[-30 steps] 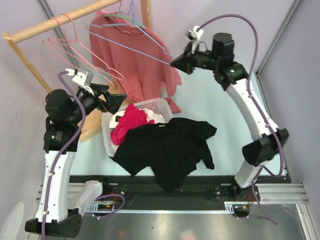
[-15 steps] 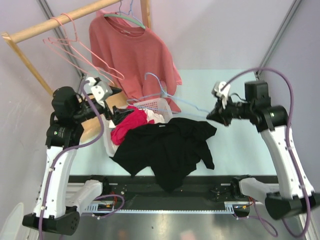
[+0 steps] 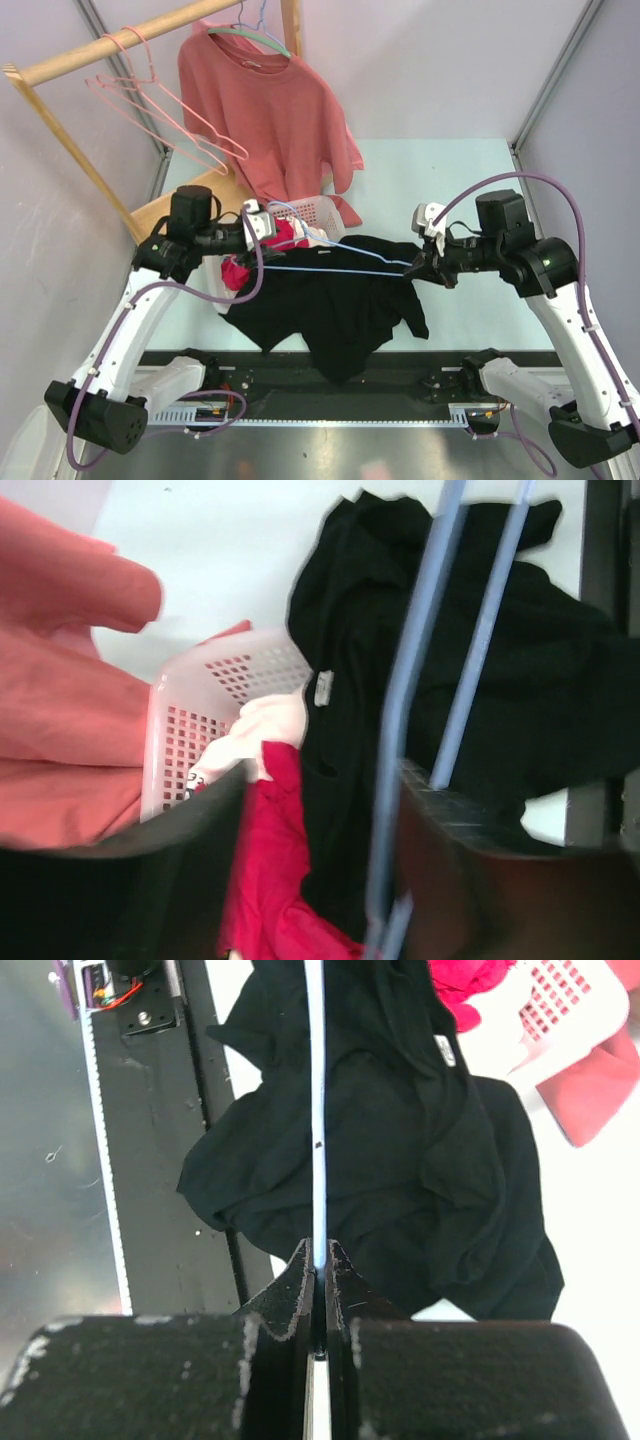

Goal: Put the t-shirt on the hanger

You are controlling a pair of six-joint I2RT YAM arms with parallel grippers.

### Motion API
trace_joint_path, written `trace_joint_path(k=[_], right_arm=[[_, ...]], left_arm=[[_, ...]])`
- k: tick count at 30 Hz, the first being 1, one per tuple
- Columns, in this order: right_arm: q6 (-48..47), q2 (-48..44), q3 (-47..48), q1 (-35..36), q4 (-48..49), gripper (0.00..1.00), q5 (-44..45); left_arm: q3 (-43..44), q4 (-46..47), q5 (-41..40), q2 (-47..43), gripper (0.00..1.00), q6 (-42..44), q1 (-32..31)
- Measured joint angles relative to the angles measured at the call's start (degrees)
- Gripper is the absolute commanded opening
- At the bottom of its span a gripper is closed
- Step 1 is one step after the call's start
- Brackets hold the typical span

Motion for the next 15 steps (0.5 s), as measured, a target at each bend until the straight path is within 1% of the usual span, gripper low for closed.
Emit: trace_joint_path(k=[1,2,3,4,5,6,7,8,9,13,15], right_arm=[[0.0,-0.1,0.0,0.6,0.0,0.00,0.2],[0.0,-0.2,0.0,0.9,0.1,0.00,0.4],[0.0,-0.2,0.0,1.0,0.2,0.00,0.5],[0.0,0.0,0.0,1.2,0.5,0.06,0.9],[0.0,0.3,0.0,1.5,0.9,0.16,1.3],[-0.1,0.6,0.0,1.7,1.0,0.54,1.7],[0.0,1.1,0.0,2.0,1.1,0.72,2.0],[0.3,1.9,0.1,2.5,1.4,0.84,2.1],[0.4,2.6,0.1,3.0,1.9,0.99,2.3],[1.4,7.0,2.8,5.7,3.9,1.00,4.5],[2.6,9.9,6.3,7.4,4.7,1.00,5.4]], left_arm=[[-0.4,-0.7,0.1,0.0,0.37,1.1,-0.3],[-0.7,-1.5,0.1,-0.1,0.09,1.9,-0.5],[-0.9,-2.4,0.2,-0.1,0.02,2.9,-0.8],[-1.1,-3.1,0.3,-0.2,0.00,3.2,-1.1],[-1.3,-3.5,0.2,-0.4,0.00,3.8,-1.3],[-1.6,-3.8,0.0,-0.6,0.00,4.0,-1.4],[-2.2,-3.8,-0.4,-1.0,0.00,3.8,-1.4],[-2.6,-3.7,-0.7,-1.2,0.00,3.7,-1.4],[-3.3,-3.5,-1.0,-1.7,0.00,3.3,-1.6],[-4.7,-3.0,-2.1,-2.3,0.00,1.7,-2.1],[-4.7,-2.4,-2.7,-2.1,0.00,1.1,-2.7]])
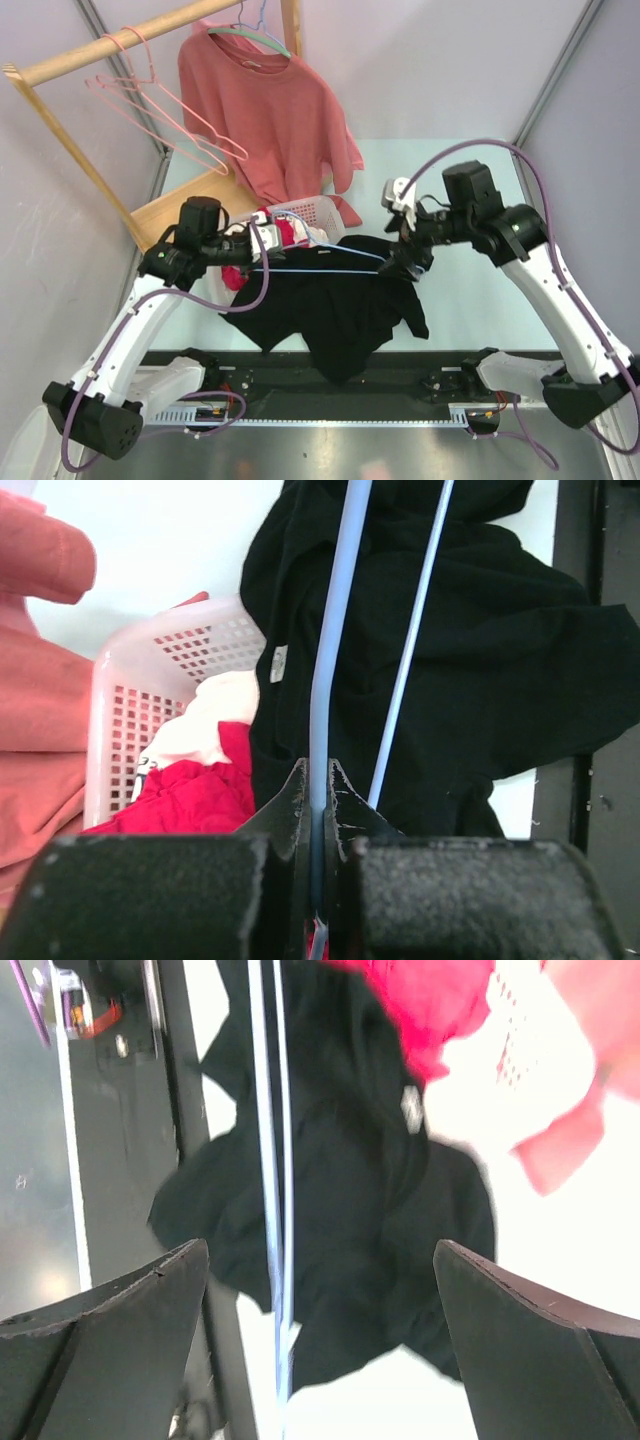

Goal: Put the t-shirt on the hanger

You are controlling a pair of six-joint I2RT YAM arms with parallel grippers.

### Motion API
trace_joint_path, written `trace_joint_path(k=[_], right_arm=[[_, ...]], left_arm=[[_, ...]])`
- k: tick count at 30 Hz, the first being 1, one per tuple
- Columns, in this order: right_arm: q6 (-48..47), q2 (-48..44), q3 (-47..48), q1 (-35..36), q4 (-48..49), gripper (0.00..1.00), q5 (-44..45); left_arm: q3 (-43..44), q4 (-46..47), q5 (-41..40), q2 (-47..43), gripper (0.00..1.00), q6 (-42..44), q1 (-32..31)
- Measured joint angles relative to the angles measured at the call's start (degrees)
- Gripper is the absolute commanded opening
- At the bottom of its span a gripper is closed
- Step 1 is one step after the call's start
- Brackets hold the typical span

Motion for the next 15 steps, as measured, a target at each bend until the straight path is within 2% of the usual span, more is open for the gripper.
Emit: trace_joint_path(k=[4,10,14,15], right_arm=[[2.4,6.2,8.2,4.3,3.8,0.98,0.3],[4.3,14.9,15.1,10.7,7.5,0.91,0.4],[4.2,19.9,16.2,14.3,8.1,0.75,1.0],[4.3,21.0,16.2,15.1,8.2,0.66,1.0]], left_arm=[[0.1,0.7,-1.8,1.7,0.00,-1.7,-3.1],[0.8,1.1,-4.6,4.6,0.00,-4.6,-6.8],[2.4,1.4,-5.7,6.0,0.00,-7.2,-7.2],[2.6,1.7,-5.8,6.1,0.00,-7.6,-7.2]])
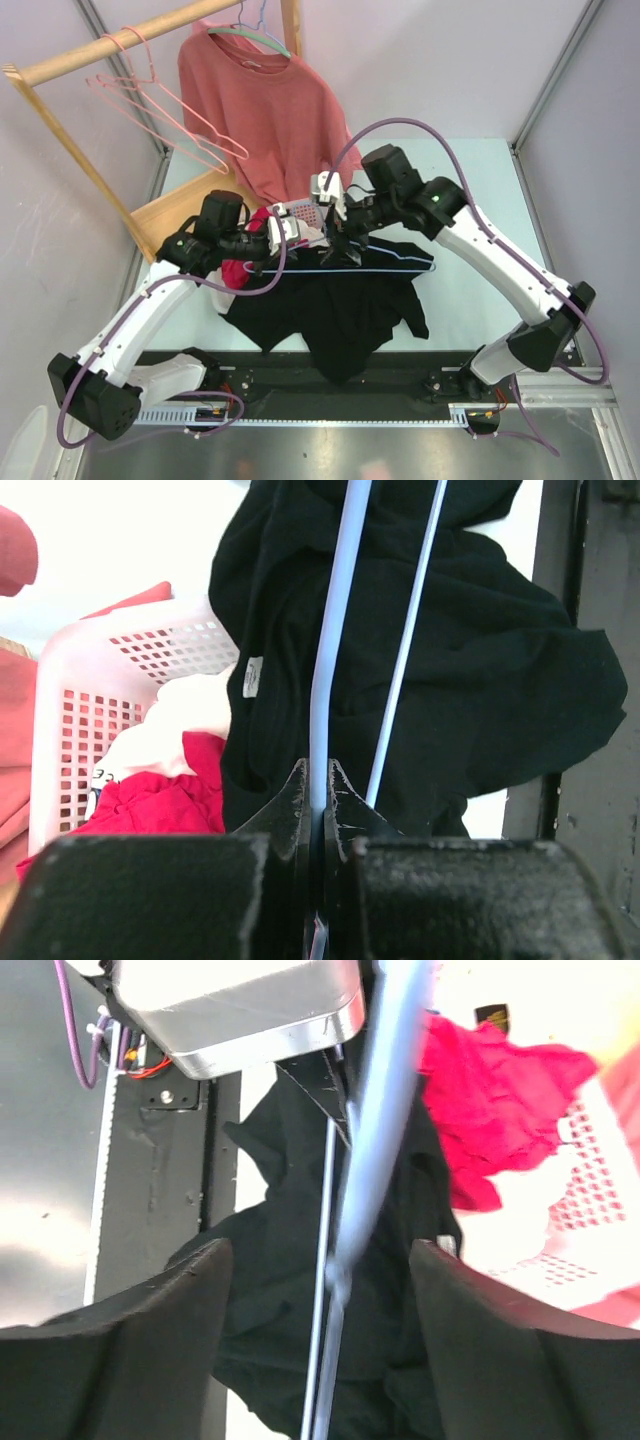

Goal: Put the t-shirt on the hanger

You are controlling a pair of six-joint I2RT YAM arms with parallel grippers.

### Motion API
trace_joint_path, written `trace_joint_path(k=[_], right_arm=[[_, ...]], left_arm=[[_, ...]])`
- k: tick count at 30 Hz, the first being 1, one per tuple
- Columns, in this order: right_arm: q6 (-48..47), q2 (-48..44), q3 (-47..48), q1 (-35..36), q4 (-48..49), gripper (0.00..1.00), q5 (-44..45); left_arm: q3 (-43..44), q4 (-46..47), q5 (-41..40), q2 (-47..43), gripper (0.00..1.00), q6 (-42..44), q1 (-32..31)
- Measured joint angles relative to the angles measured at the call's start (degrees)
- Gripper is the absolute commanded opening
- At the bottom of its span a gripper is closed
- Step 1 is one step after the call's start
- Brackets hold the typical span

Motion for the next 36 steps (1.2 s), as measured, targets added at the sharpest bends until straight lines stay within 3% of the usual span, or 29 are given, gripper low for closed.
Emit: trace_joint_path(k=[2,5,6,9,10,13,22,36], right_arm=[[0.0,1.2,0.0,0.7,0.1,0.56,0.0],[0.9,2.4,0.0,0.9,1.0,0.21,0.0],[1.4,2.6,0.0,0.8,1.4,0.00,-0.1],[2.3,2.7,0.0,-0.2,2.5,0.00,-0.1],[2.7,2.7,0.0,-0.7,2.6,0.00,-0.2],[2.7,2.6,-0.2,-3.1,2.5,0.00,-1.7],[-8.3,0.5,-2.9,-11.5,-4.8,0.00,-1.3],[-16.4,-0.7,-5.0,-15.4,-7.0,0.00,3.2]], left_arm=[[0.1,0.7,0.0,0.0,0.00,-0.9,0.0],[0.1,1.2,-0.3,0.0,0.01,-1.7,-0.2],[0.1,1.3,-0.4,0.0,0.04,-1.8,-0.3],[0.1,1.4,-0.6,-0.1,0.34,-2.7,-0.6],[0.1,1.6,-0.5,-0.2,0.51,-2.7,-0.7],[0.1,1.4,-1.0,-0.7,0.66,-3.6,-0.6],[-0.5,1.4,-0.7,-2.3,0.65,-4.7,8.2],[-0.1,0.3,-5.0,11.0,0.63,-2.1,8.0]])
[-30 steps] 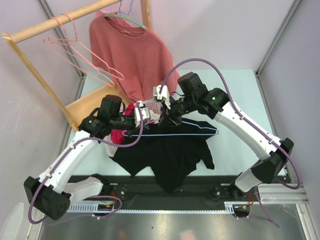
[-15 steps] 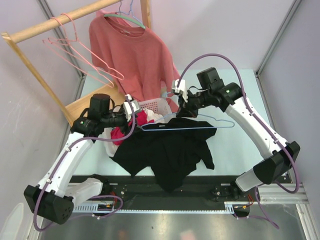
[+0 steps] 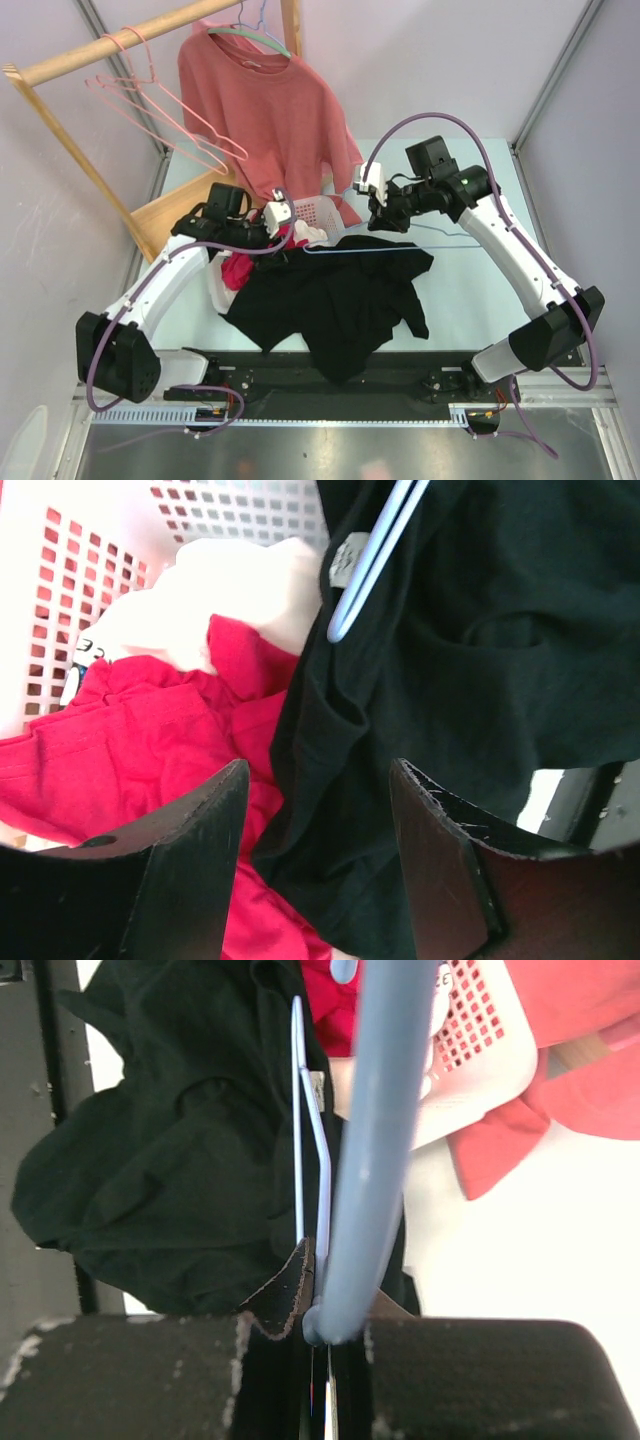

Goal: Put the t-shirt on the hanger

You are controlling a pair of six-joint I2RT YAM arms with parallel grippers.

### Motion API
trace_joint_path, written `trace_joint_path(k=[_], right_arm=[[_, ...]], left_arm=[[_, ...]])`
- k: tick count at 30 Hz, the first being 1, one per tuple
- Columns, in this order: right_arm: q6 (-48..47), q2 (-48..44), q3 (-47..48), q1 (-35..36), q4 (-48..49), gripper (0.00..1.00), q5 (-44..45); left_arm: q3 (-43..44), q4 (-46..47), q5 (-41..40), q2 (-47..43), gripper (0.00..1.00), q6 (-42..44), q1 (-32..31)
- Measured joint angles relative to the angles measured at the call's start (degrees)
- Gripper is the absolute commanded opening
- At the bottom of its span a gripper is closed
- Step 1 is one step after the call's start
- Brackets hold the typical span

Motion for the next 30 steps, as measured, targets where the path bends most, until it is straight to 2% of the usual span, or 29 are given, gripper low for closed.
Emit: trace_joint_path(k=[14,16,17,21,24,30], right_arm=[[-4.5,1.7,0.0,-0.1,0.5,0.00,1.1],[-5.0,2.1,0.0,-0.1,0.5,0.00,1.4],[-5.2,2.3,0.0,-0.1,0.5,0.00,1.4],[-6.5,2.6,0.0,0.1,0.5,0.00,1.9],[-7.3,2.6,0.1,0.1,0.5,0.00,2.2],[-9.7,2.6,0.4,0.7,0.4,0.00,2.3]], left_arm=[[1.3,1.3,-3.7,4.3,0.62,2.9,-3.9],[1.3,1.3,-4.2,5.2,0.58,3.2,-4.0],[1.3,1.3,-4.4,5.7,0.55,3.5,-4.0],[1.4,1.3,-5.0,6.3,0.32,4.4,-4.0],[1.9,1.2,-5.0,6.3,0.20,5.1,-4.0],[2.6,0.2,-4.8,5.8,0.09,7.0,-4.0]])
